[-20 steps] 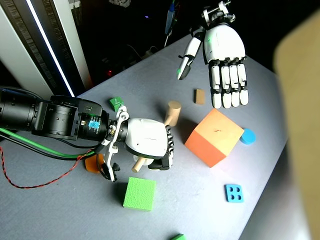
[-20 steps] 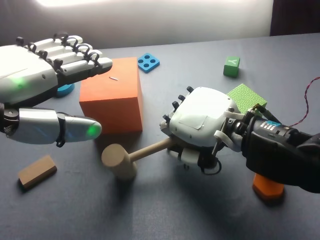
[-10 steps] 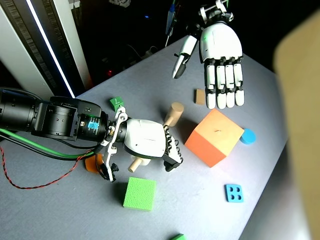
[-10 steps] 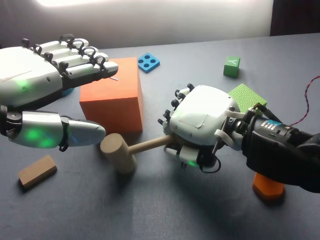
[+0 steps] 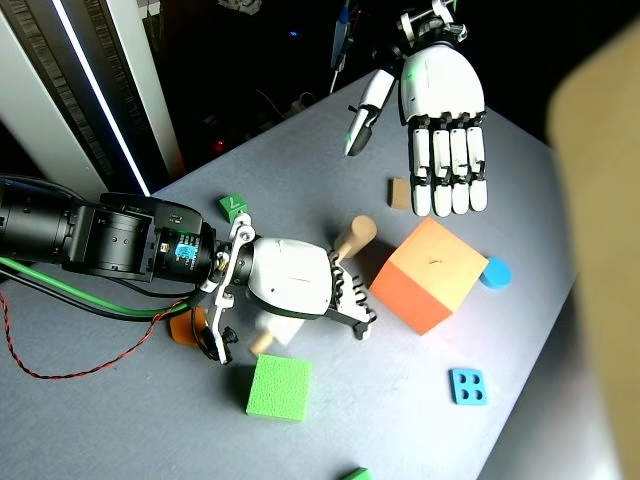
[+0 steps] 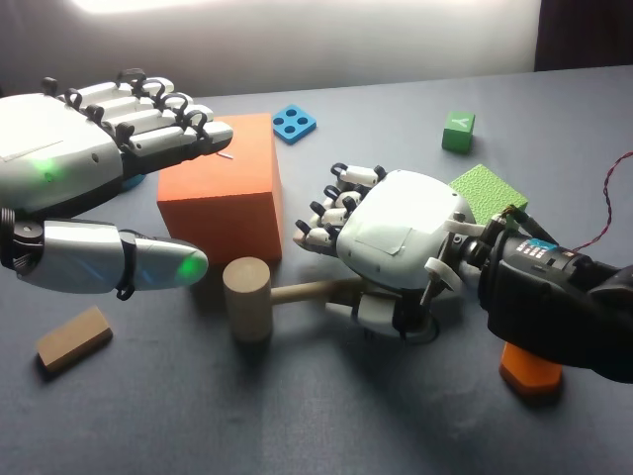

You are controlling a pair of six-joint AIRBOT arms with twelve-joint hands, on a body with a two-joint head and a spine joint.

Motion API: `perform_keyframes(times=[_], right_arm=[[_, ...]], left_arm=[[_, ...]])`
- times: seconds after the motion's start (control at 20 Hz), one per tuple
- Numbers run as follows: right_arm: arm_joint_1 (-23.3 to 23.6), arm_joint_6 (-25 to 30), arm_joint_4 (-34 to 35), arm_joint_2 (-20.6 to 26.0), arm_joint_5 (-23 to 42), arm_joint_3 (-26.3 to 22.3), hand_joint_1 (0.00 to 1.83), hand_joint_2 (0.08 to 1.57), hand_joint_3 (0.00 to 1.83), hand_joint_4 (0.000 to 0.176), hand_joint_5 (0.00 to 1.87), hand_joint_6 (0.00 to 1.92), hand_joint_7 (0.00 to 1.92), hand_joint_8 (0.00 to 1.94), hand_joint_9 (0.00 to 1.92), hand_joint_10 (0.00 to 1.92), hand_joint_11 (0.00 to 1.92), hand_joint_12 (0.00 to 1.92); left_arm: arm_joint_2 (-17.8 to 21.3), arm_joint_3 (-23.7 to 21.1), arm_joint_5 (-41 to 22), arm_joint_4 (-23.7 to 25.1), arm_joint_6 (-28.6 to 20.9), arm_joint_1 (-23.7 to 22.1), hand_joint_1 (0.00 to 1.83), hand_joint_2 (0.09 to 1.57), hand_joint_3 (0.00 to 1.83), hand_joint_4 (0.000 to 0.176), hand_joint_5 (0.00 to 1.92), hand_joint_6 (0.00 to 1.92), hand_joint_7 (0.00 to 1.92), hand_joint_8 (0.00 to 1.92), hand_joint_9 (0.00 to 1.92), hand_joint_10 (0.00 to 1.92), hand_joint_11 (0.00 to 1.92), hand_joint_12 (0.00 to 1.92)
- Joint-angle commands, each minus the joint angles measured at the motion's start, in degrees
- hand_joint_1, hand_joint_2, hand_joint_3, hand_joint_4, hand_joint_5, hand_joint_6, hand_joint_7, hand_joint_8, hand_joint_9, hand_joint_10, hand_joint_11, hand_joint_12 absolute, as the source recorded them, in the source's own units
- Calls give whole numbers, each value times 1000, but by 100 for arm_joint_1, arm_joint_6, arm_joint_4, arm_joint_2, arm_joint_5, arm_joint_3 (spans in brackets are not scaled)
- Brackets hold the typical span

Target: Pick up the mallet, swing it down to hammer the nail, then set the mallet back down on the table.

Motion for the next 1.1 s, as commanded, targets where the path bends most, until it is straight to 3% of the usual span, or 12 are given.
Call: perform_keyframes(times=[0.0, 0.15, 0.2, 0.25, 0.3, 0.35, 0.4, 0.5, 0.7, 0.85, 1.05], right_arm=[[28, -37, -127, 24, 532, 13, 352, 1303, 0, 0, 392, 0, 426, 0, 412, 0, 77, 767], [65, -16, -126, 148, 523, -66, 356, 1296, 0, 0, 377, 0, 410, 0, 394, 0, 55, 762], [90, 26, -126, 245, 512, -147, 300, 1283, 0, 0, 270, 0, 290, 0, 279, 0, 10, 646], [123, 55, -126, 347, 499, -239, 300, 1283, 0, 0, 270, 0, 290, 0, 279, 0, 10, 646], [178, 116, -126, 500, 497, -386, 188, 1244, 0, 0, 145, 0, 156, 1, 153, 0, 0, 402], [222, 157, -126, 593, 483, -468, 179, 1241, 0, 0, 136, 0, 147, 0, 144, 0, 0, 379], [300, 230, -125, 740, 441, -576, 107, 1163, 0, 0, 66, 1, 70, 3, 74, 0, 0, 212], [440, 353, -94, 1007, 301, -771, 146, 1107, 0, 0, 20, 1, 34, 3, 41, 3, 0, 148], [833, 348, 329, 1510, -478, -1053, 153, 1106, 0, 0, 17, 0, 17, 0, 27, 0, 0, 143], [1162, -206, 1342, 1941, -1267, -1276, 161, 1111, 0, 0, 42, 5, 37, 4, 41, 4, 0, 171], [1376, -454, 1362, 2505, -1872, -1735, 211, 1117, 0, 0, 90, 5, 106, 8, 116, 10, 0, 328]], left_arm=[[59, -6, -557, -129, -17, -91, 0, 1192, 0, 0, 68, 2, 68, 5, 42, 6, 0, 0], [57, -15, -507, -129, -17, -117, 0, 1193, 0, 0, 64, 1, 62, 2, 35, 2, 0, 0], [57, -17, -492, -129, -17, -122, 0, 1193, 0, 0, 66, 1, 64, 3, 34, 1, 0, 0], [57, -18, -485, -129, -17, -123, 0, 1193, 0, 0, 66, 1, 64, 3, 34, 1, 0, 0], [58, -17, -476, -129, -17, -134, 0, 1194, 1, 0, 84, 8, 70, 5, 43, 5, 3, 1], [59, -15, -472, -129, -17, -140, 0, 1194, 1, 0, 86, 8, 71, 5, 44, 5, 4, 2], [59, -14, -465, -129, -17, -151, 0, 1200, 3, 0, 72, 1, 62, 0, 38, 1, 2, 1], [57, -16, -436, -129, -17, -177, 0, 1196, 1, 0, 67, 0, 58, 0, 36, 0, 0, 0], [57, -39, -388, -129, -17, -213, 0, 1197, 1, 0, 65, 1, 64, 1, 46, 2, 4, 3], [57, -49, -349, -129, -17, -235, 0, 1197, 1, 0, 68, 1, 60, 0, 33, 1, 3, 3], [41, 20, -286, -130, -148, -234, 0, 1204, 4, 0, 77, 7, 64, 8, 36, 7, 8, 3]])
